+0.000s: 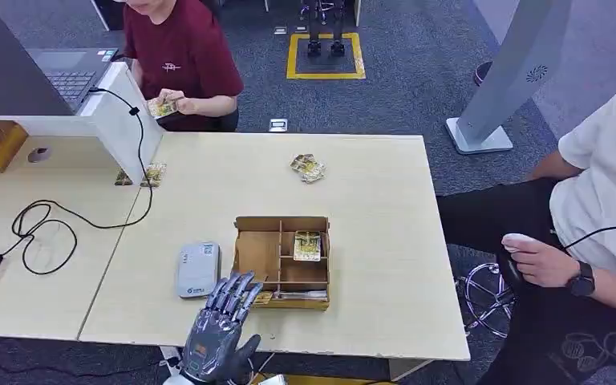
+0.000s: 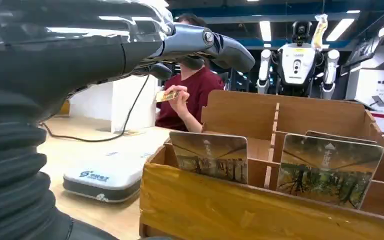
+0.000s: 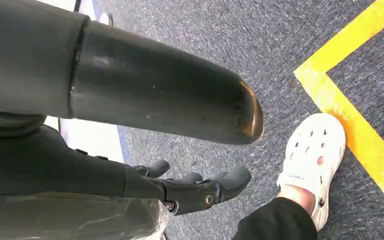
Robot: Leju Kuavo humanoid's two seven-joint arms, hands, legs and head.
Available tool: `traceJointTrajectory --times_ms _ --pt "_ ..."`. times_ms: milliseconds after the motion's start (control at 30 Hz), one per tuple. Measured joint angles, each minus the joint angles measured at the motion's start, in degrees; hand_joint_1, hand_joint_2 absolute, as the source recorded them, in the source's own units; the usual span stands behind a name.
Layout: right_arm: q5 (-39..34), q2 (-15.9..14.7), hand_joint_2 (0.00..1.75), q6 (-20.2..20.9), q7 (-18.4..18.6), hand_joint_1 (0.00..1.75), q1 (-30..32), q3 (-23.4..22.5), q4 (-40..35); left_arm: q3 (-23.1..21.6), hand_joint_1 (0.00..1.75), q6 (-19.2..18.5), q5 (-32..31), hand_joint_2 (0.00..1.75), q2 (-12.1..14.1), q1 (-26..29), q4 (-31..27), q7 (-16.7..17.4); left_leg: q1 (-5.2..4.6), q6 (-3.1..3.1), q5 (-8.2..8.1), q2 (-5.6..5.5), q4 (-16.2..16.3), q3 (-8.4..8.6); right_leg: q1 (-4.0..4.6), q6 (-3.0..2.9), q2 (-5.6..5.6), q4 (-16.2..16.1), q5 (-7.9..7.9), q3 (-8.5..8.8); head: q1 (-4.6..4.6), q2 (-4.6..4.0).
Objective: Pass the card to the sensor for recognition and then transmit it.
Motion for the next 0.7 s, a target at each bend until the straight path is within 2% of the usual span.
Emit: traceJointTrajectory --times_ms 267,700 --pt "0.1 0.0 0.0 0.1 0.2 0.0 0.0 0.2 0.0 0.0 0.0 0.0 2.1 1.75 -1.1 -0.8 1.2 -1.6 0.0 0.0 0.0 -0.01 0.0 0.0 0.0 0.0 0.0 0.0 0.0 0.0 0.0 0.0" --pt "0.1 0.0 0.0 0.2 0.3 0.0 0.0 0.6 0.0 0.6 0.0 0.0 3.0 1.75 -2.3 -2.5 2.9 -1.6 0.0 0.0 0.0 -0.01 0.0 0.0 0.0 0.0 0.0 0.0 0.0 0.0 0.0 0.0"
